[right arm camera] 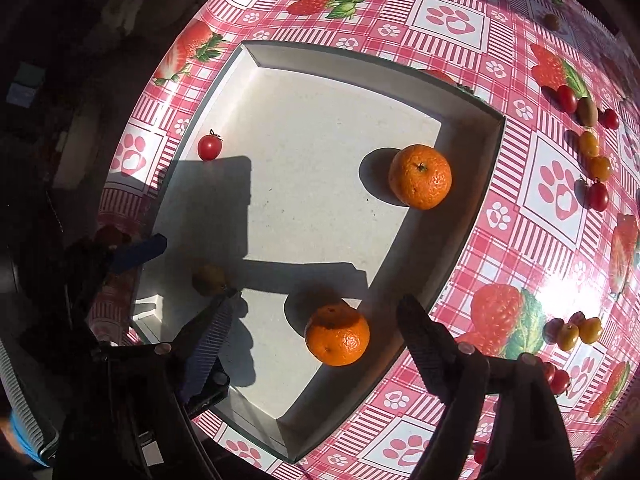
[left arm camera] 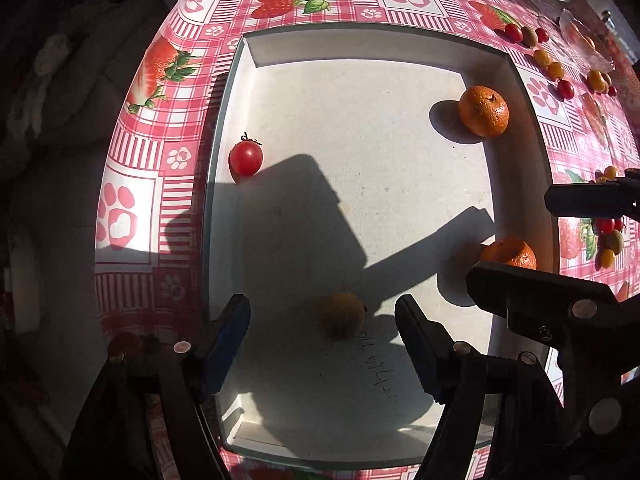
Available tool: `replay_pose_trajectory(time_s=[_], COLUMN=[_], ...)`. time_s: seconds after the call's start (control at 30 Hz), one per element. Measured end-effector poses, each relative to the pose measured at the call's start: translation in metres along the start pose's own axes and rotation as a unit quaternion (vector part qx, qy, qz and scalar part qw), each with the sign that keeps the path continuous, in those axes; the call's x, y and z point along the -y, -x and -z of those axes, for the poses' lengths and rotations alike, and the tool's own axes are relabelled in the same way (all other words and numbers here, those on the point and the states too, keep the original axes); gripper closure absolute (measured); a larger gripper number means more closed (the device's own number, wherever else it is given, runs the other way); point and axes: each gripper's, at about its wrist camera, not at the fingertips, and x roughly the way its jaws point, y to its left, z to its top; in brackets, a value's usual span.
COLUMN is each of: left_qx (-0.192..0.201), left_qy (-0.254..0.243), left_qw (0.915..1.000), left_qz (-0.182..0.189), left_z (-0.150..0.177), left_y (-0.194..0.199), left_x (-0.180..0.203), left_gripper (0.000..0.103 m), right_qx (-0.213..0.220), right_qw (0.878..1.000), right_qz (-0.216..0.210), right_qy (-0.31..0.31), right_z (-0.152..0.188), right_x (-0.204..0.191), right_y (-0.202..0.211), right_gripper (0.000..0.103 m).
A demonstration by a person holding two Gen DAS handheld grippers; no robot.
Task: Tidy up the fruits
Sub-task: 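Carry the tangerine and kiwi into the white tray and open both tools, then grasp a red cherry tomato with the right tool while the left grasps a yellow one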
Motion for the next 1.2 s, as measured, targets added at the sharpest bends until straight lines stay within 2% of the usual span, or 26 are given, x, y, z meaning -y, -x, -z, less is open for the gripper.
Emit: replay_pose_trajectory(time_s=[0.2, 0.47, 0.77, 1.0, 1.2], left_qx=[-0.001, 0.026, 0.05, 0.051, 0.041], left_qy=[-0.031, -0.095, -0.151, -0.188, -0.201], left_qw=[0.9995, 0.995, 0.9862, 0.979, 0.9759], left_qz=[0.007, 0.018, 0.045, 0.062, 0.075], left_z=[0.0, -0.002, -0.029, -0.037, -0.054], left_y=[0.011, 0.035, 0.047, 0.045, 0.027], left_x=[0.025, 0.076, 0.137, 0.192, 0.219], left_gripper=[0.027, 0.027, 0.027, 0.027, 0.027], right_qx=[0.014, 0.04, 0.016, 0.021, 0.028], right_qw=[0.999, 0.992, 0.976, 0.971, 0.975], right_qz=[0.008, 0.048, 0.061, 0.056, 0.059], right_qy=[-0.033, -0.112, -0.209, -0.231, -0.214], right_z=[0.027, 0.1, 0.174, 0.201, 0.205], right_x=[0.032, 0.082, 0.14, 0.152, 0.145], right_y=[0.026, 0.04, 0.034, 0.032, 0.016], right_gripper=[0.016, 0.016, 0.016, 0.016, 0.016])
